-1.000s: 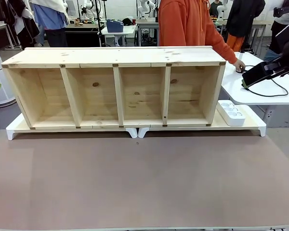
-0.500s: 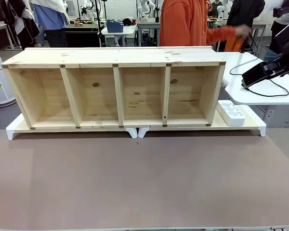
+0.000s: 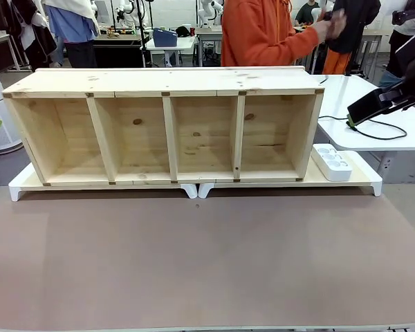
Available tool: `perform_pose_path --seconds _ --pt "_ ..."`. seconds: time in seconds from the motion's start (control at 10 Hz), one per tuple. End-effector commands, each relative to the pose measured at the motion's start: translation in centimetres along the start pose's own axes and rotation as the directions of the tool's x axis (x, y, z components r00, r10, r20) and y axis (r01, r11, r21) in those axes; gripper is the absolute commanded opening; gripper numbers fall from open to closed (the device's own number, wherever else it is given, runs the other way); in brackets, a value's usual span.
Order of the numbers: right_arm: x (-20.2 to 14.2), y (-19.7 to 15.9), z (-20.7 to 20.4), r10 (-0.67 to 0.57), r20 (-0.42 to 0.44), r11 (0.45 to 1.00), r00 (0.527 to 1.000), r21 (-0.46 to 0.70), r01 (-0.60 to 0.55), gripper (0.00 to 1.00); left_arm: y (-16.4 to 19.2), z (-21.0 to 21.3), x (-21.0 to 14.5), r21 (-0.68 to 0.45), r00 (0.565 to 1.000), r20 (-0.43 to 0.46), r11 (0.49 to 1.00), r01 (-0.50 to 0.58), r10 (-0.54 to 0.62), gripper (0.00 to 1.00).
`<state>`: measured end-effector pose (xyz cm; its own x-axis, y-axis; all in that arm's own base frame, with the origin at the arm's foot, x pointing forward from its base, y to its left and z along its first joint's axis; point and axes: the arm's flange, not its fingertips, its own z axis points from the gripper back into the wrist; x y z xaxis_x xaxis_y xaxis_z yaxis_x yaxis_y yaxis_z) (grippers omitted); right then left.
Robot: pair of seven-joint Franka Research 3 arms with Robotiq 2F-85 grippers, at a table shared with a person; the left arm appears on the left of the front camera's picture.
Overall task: Perform cable management.
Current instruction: When the cord part of the Power Cable appears at the lower middle area of the table and stops, grasp the cord part of the Power Cable.
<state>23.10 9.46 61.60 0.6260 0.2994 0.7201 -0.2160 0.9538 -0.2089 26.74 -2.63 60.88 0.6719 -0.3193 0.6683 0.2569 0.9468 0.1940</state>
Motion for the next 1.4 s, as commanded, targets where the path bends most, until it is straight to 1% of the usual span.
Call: perform_pose_path --seconds 0.0,1.3 --pt "0.02 -0.09 0.02 -0.001 0.001 1.000 1.000 -0.003 0.001 1.00 -0.05 0.05 0.04 0.003 1.000 0.001 1.000 0.003 -0.003 1.00" --pt "0.02 -0.09 0.02 -0.001 0.001 1.000 1.000 -0.003 0.001 1.00 -0.05 0.05 0.04 0.003 1.000 0.001 1.000 0.003 -0.003 1.00"
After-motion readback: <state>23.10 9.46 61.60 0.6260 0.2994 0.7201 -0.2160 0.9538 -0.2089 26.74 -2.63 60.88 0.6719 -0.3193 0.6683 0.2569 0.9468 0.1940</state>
